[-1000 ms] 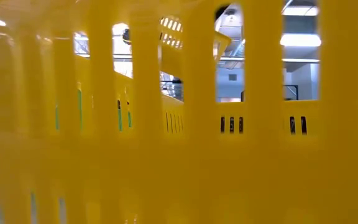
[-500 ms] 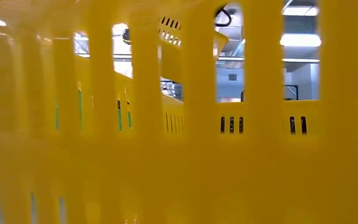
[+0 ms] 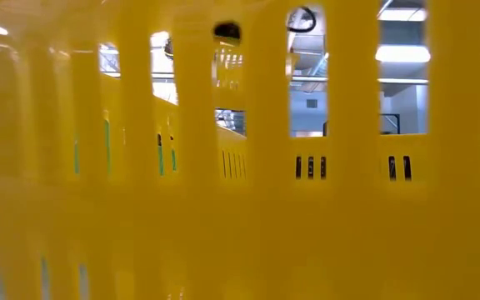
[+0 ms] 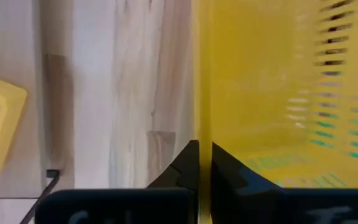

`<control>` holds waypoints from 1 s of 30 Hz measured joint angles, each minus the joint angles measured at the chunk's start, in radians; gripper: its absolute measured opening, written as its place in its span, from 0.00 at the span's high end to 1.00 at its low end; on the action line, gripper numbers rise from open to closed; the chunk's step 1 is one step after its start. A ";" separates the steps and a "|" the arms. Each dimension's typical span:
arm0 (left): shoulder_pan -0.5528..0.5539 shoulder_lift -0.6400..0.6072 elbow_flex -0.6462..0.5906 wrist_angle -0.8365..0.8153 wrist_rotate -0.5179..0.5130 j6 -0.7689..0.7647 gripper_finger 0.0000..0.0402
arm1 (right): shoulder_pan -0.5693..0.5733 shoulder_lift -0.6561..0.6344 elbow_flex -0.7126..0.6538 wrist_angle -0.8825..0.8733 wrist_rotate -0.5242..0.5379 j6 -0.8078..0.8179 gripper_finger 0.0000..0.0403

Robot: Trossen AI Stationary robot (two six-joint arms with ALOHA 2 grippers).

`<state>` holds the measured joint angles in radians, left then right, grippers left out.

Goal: Stack baskets on shelf by color
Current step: Stack the top yellow bin on the top of the other yellow bin on the shelf

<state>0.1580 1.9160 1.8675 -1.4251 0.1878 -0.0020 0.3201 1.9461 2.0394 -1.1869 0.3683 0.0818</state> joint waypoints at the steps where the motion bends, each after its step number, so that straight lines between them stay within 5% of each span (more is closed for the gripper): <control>1: 0.001 0.000 0.000 0.001 -0.009 -0.004 1.00 | 0.008 0.000 0.028 -0.022 0.025 0.006 0.74; 9: -0.001 0.000 0.000 0.007 -0.020 -0.037 1.00 | 0.045 0.000 0.304 -0.385 0.217 0.284 0.52; 13: -0.001 -0.002 0.002 0.038 -0.109 -0.110 1.00 | 0.064 -0.081 0.312 -0.366 0.217 0.373 0.51; 20: 0.046 -0.054 0.076 0.049 -0.233 -0.171 1.00 | 0.097 -0.215 0.278 -0.384 0.263 0.492 0.61; 30: 0.304 -0.233 0.108 0.065 -0.310 -0.453 1.00 | 0.144 -0.302 0.162 -0.383 0.263 0.488 0.85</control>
<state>0.4616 1.6832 1.9751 -1.3603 -0.1218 -0.4546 0.4641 1.6436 2.2010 -1.5700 0.6315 0.5694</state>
